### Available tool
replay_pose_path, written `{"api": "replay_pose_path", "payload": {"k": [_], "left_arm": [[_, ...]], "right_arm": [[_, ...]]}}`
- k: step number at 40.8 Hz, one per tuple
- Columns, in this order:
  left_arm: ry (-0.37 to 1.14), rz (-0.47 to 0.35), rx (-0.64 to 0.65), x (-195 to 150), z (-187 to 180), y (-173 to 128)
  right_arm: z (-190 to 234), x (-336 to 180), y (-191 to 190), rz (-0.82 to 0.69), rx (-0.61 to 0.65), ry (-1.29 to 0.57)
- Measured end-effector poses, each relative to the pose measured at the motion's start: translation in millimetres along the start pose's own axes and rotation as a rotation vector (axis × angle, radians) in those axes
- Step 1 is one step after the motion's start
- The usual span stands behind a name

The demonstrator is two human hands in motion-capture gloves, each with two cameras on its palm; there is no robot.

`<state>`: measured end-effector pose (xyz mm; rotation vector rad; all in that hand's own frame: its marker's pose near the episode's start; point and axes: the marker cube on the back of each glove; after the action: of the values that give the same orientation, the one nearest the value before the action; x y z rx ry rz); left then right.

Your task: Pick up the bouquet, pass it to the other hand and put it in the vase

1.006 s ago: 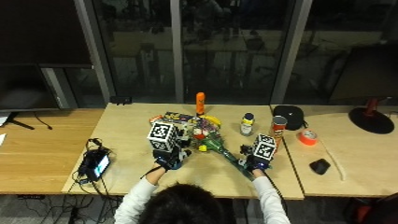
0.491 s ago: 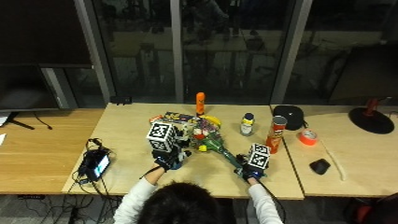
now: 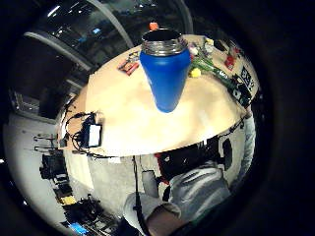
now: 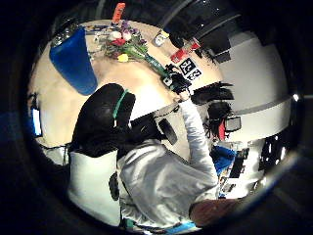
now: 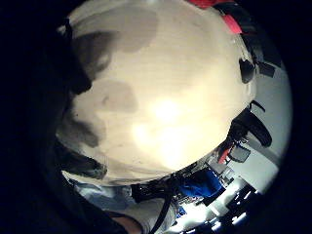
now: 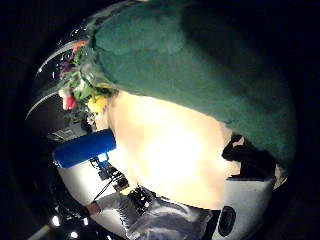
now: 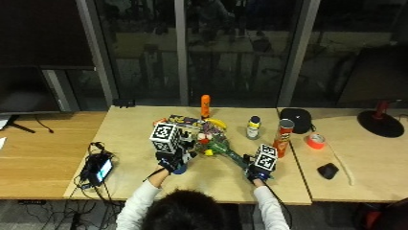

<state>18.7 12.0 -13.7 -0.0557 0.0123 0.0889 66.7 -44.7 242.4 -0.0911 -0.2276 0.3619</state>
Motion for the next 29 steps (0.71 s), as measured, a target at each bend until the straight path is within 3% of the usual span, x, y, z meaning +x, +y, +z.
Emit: {"api": "replay_pose_path", "payload": {"k": [6,13,17,25,29], "left_arm": [[0.003,-0.023,0.011,-5.4,-5.5,-7.0],[0.007,-0.042,-0.005,-10.3,-8.1,-12.3],[0.015,-0.041,-0.004,-10.6,-11.4,-13.6],[0.101,-0.034,0.056,-5.5,-27.0,-20.8],[0.21,-0.029,0.099,3.1,-43.9,-29.3]], "right_arm": [[-10.6,-5.7,-3.3,-0.08,0.013,-0.073],[-22.2,-5.0,-6.6,-0.03,0.204,0.001],[-26.0,-4.7,-5.4,0.01,0.288,-0.052],[-41.6,-21.8,-19.4,-0.053,0.337,-0.544],[-71.2,-40.9,-25.4,-0.104,0.375,-0.803]]}}
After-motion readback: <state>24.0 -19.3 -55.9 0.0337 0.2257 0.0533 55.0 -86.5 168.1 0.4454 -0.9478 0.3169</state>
